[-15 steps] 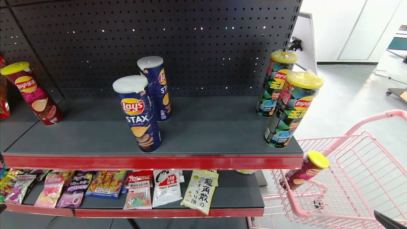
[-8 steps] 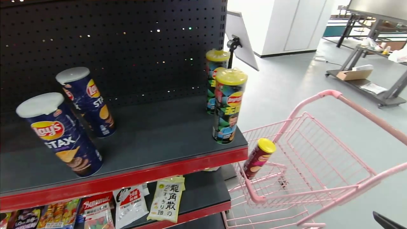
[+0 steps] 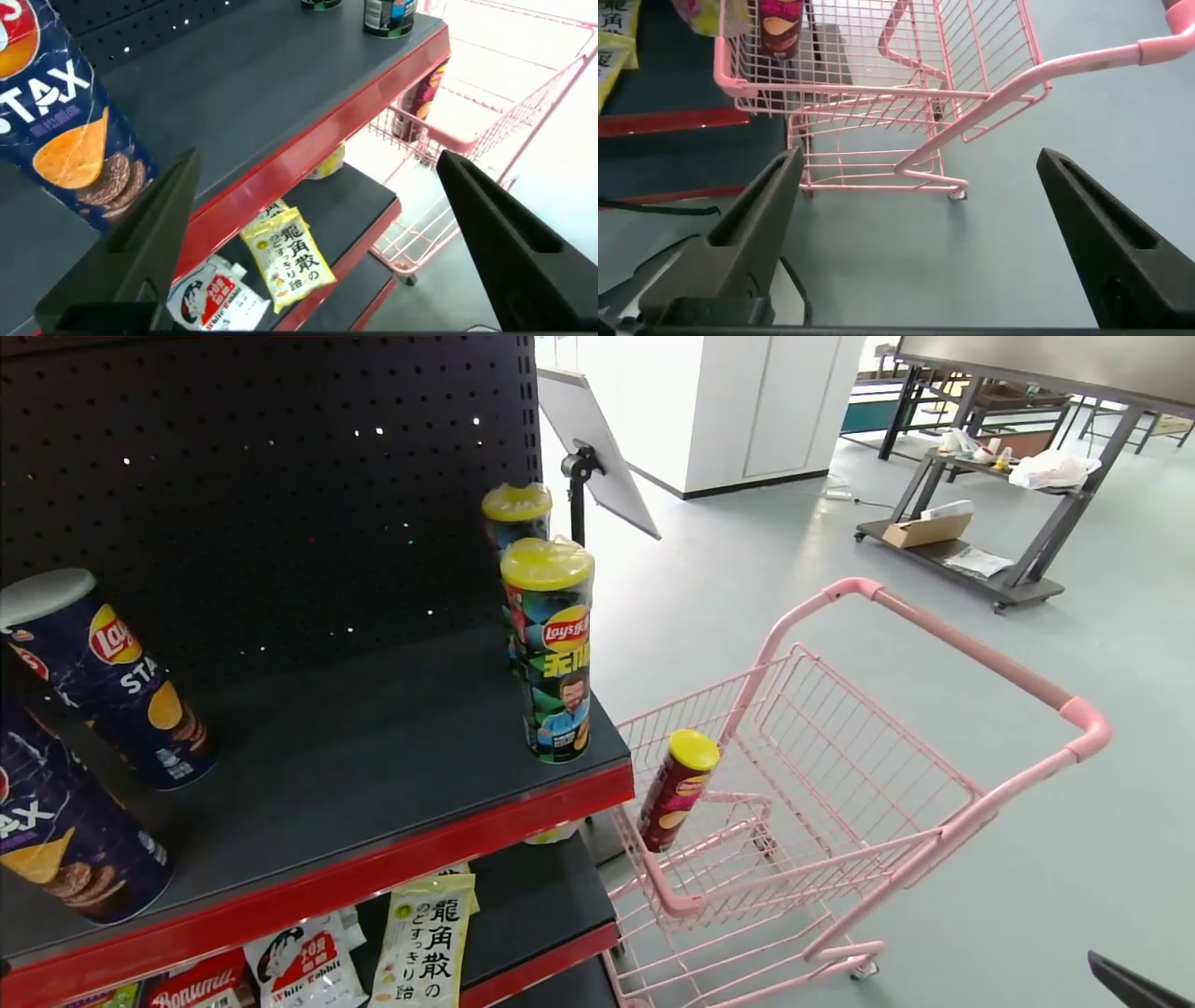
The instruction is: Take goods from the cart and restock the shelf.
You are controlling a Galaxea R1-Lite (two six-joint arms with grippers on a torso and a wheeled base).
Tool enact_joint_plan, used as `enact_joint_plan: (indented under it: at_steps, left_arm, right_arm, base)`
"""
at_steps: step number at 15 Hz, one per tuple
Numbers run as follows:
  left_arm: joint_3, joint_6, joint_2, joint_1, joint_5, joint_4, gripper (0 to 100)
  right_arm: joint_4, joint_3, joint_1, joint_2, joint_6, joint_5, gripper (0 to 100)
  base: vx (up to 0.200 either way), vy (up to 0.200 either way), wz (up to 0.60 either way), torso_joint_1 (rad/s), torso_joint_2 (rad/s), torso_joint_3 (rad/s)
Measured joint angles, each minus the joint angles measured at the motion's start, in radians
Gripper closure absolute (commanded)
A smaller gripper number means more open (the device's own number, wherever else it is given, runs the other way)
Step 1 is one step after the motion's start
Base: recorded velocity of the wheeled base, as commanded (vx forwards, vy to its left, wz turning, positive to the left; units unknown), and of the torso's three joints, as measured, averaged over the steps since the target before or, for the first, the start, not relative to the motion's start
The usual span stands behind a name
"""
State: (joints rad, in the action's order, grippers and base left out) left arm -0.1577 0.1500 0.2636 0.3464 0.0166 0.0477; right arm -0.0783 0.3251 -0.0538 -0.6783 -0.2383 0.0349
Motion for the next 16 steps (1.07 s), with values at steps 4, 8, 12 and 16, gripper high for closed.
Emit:
enact_joint_plan:
  at_steps: [4,8,12,16]
  left_arm:
    - [0.001,0.002,0.000,0.000,0.000,0.000,0]
    - [-0.002,0.003,0.001,-0.001,-0.004,-0.001,0]
    - [-0.006,0.003,0.004,-0.002,-0.005,0.000,0]
    - [-0.006,0.003,0.001,-0.003,-0.007,0.001,0]
  right_arm:
    - [-0.001,0.001,0.000,-0.009,0.000,-0.003,0]
    - [-0.001,-0.002,0.001,-0.023,0.000,0.000,0]
    - [0.001,-0.003,0.000,-0.040,0.000,0.002,0]
    - [0.000,-0.003,0.001,-0.046,0.001,0.002,0]
  base:
    - [0.000,0.000,0.00,-0.122,0.27,0.156]
    - [0.000,0.000,0.00,-0.150,0.36,0.211]
    - [0.000,0.000,0.00,-0.159,0.41,0.250]
    - [0.000,0.000,0.00,-0.201,0.54,0.334]
